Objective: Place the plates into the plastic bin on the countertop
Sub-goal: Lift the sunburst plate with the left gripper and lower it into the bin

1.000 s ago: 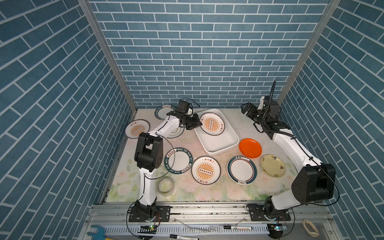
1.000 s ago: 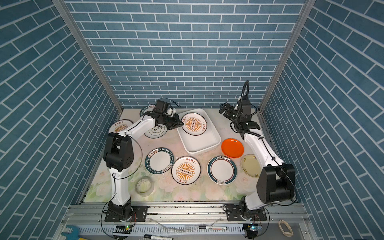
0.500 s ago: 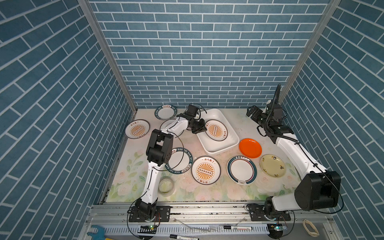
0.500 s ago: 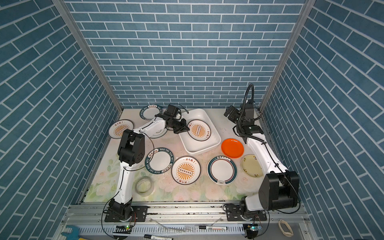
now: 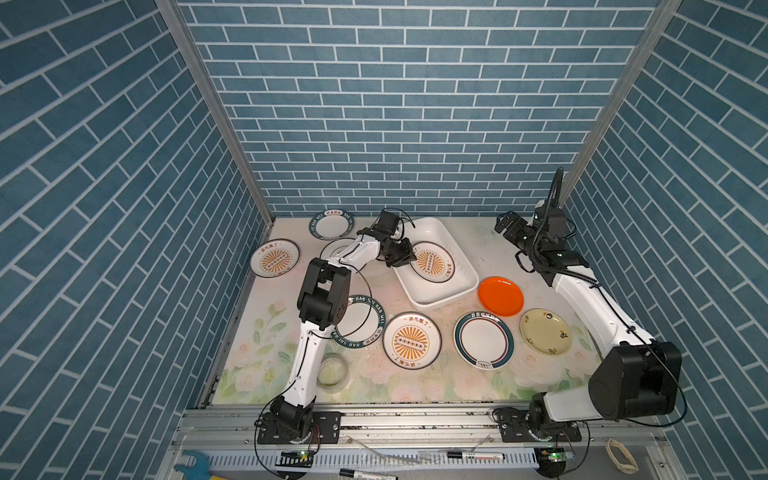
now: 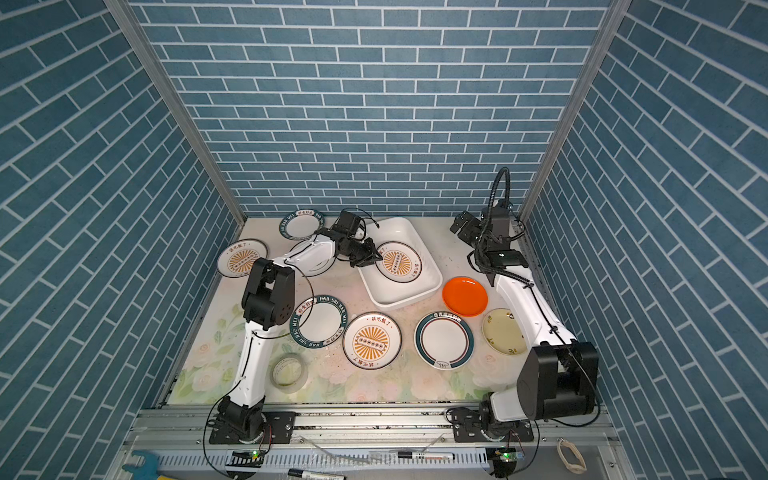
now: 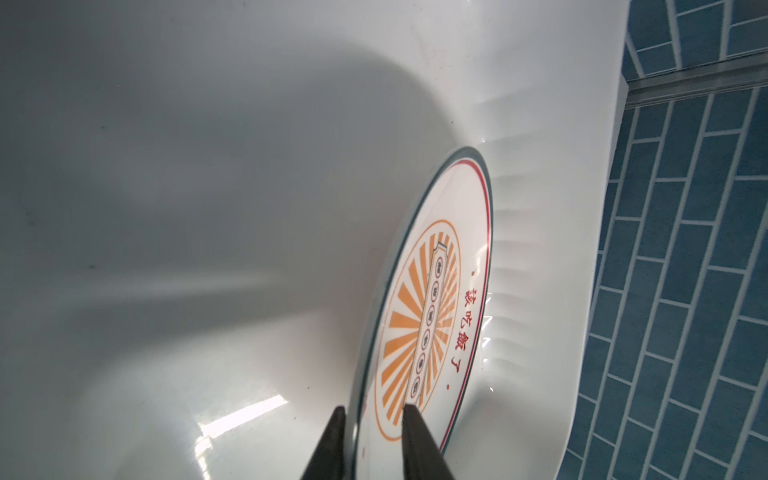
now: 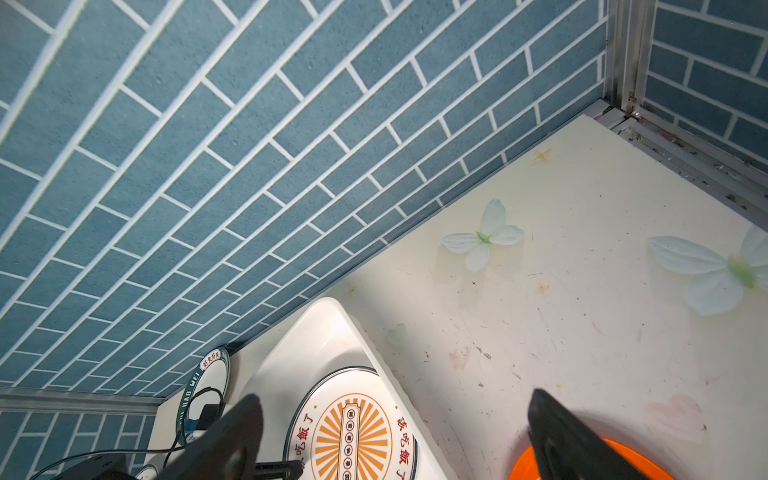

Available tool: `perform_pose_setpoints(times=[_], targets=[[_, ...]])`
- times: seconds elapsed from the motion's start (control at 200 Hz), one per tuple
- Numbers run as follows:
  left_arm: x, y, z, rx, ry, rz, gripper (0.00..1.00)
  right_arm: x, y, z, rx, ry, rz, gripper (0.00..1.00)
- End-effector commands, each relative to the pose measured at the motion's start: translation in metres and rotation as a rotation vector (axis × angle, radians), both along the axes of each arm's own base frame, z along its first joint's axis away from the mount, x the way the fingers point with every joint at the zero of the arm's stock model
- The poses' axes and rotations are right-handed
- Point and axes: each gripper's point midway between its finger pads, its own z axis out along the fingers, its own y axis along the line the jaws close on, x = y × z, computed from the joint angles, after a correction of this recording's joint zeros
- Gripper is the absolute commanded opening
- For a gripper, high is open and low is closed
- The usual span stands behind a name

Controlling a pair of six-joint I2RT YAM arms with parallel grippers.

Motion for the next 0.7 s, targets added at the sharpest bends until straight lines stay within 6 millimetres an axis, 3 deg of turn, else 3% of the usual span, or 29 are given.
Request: perform_pose_setpoints(times=[0.0,0.235,0.695], targets=[[0.001,-0.002,-0.004,0.030,-0.011,-0.006,0.36,0.006,-0.004,0.002,-0.032,-0.004,0.000,0.99],[0.001,0.005,0.005,0.084,-0.037,0.026,0.54,0.000,-0.002,-0.004,-0.021,0.012,0.009,0.99],[0.007,0.021,0.062,0.152,-0.188,0.051,0.66,-0.027,-0.012,0.005,-0.014,-0.005,-0.033,0.99]])
